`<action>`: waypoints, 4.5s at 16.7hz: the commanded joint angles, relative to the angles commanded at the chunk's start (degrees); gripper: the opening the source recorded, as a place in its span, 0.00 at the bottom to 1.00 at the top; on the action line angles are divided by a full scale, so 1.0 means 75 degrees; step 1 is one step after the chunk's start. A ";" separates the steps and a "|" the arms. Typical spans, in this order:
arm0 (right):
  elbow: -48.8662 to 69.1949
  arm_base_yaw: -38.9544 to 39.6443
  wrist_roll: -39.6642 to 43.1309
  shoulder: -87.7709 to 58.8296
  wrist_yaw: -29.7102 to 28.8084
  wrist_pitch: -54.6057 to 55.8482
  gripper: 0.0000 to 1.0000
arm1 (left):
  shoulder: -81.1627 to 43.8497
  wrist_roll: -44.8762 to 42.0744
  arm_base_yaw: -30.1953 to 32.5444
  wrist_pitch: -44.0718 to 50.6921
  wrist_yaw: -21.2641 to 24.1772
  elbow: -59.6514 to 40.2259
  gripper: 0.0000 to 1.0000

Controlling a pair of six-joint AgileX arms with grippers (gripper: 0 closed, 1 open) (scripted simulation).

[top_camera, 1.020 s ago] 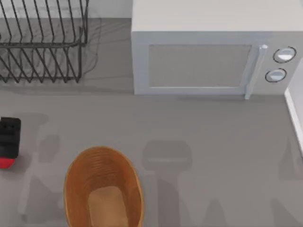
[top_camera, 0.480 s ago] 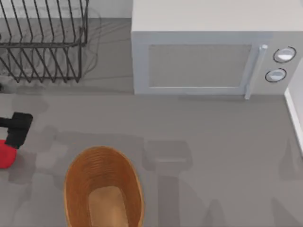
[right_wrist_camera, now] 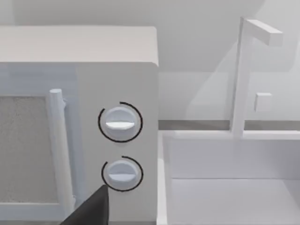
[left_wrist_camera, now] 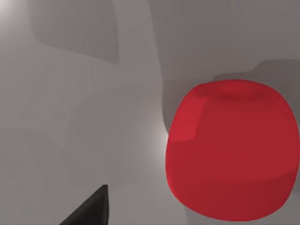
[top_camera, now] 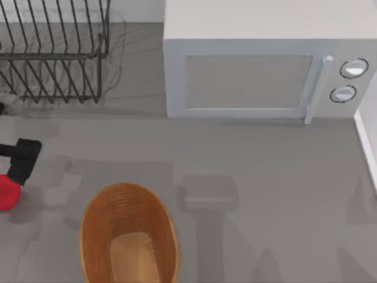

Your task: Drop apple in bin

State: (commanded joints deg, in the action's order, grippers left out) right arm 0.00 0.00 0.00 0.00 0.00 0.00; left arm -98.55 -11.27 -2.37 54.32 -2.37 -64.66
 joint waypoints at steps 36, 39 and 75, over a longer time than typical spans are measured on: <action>0.0000 0.0000 0.0000 0.0000 0.0000 0.0000 1.00 | -0.0871 0.0022 -0.0059 -0.1926 0.0354 0.0986 0.00; 0.0000 0.0000 0.0000 0.0000 0.0000 0.0000 1.00 | -0.0771 0.0015 -0.0047 -0.1383 0.0354 0.0502 0.00; 0.0000 0.0000 0.0000 0.0000 0.0000 0.0000 1.00 | -0.2626 -1.1913 0.7470 0.6663 -0.1658 -0.4942 0.00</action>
State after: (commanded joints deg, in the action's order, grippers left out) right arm 0.00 0.00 0.00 0.00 0.00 0.00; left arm -118.25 -100.62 53.65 104.30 -14.80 -101.72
